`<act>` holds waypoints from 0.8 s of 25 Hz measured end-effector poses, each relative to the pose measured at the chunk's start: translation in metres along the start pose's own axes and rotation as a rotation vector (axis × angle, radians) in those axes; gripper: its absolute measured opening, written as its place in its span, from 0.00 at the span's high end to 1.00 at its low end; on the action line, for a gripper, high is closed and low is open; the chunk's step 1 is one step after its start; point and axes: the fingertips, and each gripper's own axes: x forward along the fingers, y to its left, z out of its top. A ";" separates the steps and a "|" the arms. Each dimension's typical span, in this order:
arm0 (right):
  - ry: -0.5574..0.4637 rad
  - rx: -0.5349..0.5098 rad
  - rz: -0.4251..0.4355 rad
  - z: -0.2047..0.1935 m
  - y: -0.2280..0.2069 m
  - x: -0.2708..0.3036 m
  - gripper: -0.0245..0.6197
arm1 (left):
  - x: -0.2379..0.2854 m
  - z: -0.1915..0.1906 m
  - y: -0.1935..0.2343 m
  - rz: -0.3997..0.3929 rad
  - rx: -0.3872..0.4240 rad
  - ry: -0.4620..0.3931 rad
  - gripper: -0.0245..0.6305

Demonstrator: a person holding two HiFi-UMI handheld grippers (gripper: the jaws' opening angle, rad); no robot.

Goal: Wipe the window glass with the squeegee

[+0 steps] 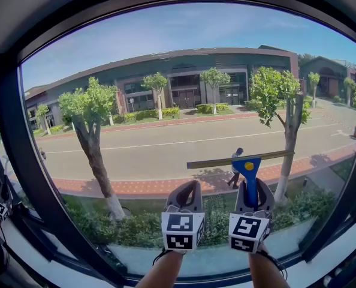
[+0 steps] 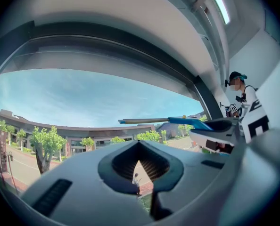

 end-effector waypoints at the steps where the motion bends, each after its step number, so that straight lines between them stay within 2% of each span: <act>1: 0.001 -0.002 0.002 -0.003 0.000 -0.001 0.74 | -0.001 -0.002 -0.002 -0.001 -0.002 0.005 0.96; 12: 0.049 -0.025 0.016 -0.039 0.002 -0.015 0.75 | -0.005 -0.025 -0.009 -0.003 -0.025 0.041 0.96; 20: 0.078 -0.028 0.030 -0.057 0.015 -0.022 0.74 | -0.017 -0.044 0.006 0.010 -0.047 0.065 0.96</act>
